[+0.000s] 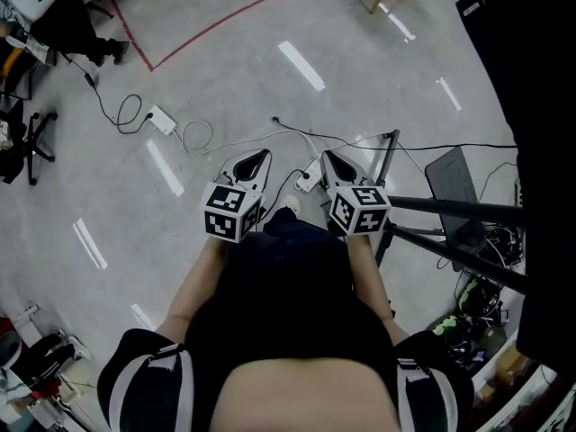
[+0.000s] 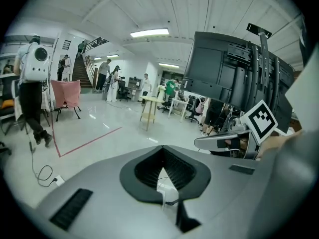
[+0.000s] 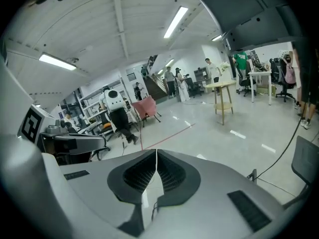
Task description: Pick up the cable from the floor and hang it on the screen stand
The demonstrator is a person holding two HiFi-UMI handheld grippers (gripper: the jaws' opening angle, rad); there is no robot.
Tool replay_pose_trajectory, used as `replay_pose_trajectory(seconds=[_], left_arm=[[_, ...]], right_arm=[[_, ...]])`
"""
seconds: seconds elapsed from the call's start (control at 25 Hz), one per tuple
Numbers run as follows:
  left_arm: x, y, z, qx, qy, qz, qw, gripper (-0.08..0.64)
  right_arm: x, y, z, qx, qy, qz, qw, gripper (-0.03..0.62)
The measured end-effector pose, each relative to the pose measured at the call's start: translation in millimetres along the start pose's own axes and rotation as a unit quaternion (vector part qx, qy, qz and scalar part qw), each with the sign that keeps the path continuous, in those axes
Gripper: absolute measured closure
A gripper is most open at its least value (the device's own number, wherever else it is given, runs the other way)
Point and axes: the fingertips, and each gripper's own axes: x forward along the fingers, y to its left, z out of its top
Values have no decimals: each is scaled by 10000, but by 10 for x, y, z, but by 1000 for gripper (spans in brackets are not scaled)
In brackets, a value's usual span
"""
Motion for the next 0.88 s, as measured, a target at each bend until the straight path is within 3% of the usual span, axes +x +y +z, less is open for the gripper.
replay_pose_trajectory(seconds=[0.48,0.88], left_arm=[[474,229,2,-105,-73,262,9996,552],[773,670,190,-34,-25,417,9991,552]], right_arm=[[562,-294,62,-280,207,426,9985,568],[1184,-208,290,-531,473,873,9936,568]])
